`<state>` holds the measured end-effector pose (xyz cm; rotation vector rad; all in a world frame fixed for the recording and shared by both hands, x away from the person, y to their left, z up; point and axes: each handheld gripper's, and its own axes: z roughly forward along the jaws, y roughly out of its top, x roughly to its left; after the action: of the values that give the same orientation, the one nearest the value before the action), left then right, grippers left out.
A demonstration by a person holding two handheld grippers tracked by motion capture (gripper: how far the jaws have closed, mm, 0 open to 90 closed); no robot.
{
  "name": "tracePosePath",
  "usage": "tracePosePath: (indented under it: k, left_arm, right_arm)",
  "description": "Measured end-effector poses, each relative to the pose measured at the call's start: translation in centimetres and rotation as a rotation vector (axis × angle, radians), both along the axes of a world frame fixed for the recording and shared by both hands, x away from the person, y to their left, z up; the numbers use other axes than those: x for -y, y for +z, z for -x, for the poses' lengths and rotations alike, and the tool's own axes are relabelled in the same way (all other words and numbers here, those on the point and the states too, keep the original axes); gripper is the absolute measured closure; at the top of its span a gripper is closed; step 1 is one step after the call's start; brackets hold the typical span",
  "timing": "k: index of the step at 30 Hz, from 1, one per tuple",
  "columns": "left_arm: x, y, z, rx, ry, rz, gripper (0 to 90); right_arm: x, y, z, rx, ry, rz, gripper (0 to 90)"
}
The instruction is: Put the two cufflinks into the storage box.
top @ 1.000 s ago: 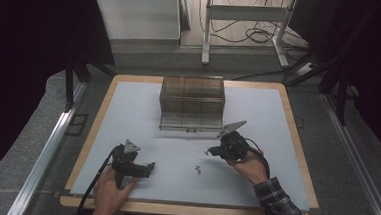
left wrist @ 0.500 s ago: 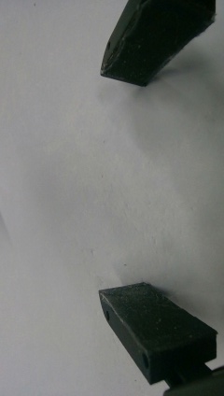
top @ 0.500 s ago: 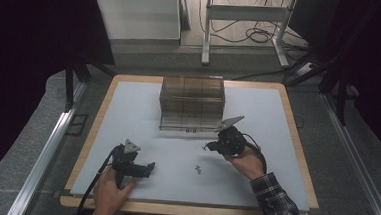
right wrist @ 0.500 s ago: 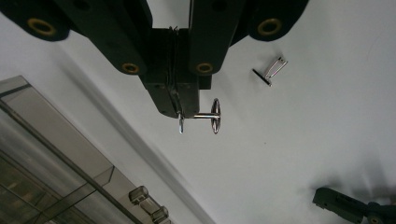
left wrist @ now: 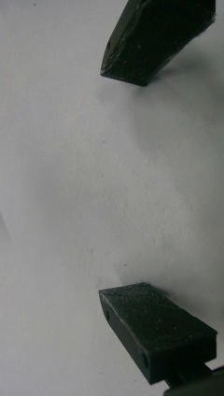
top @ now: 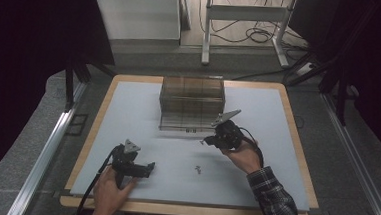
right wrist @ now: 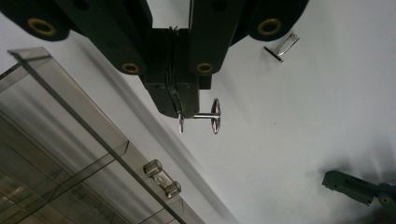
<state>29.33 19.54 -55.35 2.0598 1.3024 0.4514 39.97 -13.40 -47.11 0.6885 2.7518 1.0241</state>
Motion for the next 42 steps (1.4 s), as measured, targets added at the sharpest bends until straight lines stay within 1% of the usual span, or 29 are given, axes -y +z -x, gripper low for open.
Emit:
tracePosePath:
  k: [15, 20, 32, 42]
  left_arm:
    - [0.0, 0.0, 0.0, 0.0, 0.0, 0.0, 0.0]
    - [0.0, 0.0, 0.0, 0.0, 0.0, 0.0, 0.0]
    - [0.0, 0.0, 0.0, 0.0, 0.0, 0.0, 0.0]
    - [0.0, 0.0, 0.0, 0.0, 0.0, 0.0, 0.0]
  right_arm:
    - [-1.2, 0.9, -1.0, 0.019, 0.004, 0.009, 88.3]
    - [-1.6, 1.3, -1.6, 0.025, -0.006, 0.01, 88.3]
    - [-2.1, 1.4, -2.5, 0.036, -0.024, 0.014, 88.3]
    - [-2.7, 2.0, -3.8, 0.054, -0.039, 0.022, 88.3]
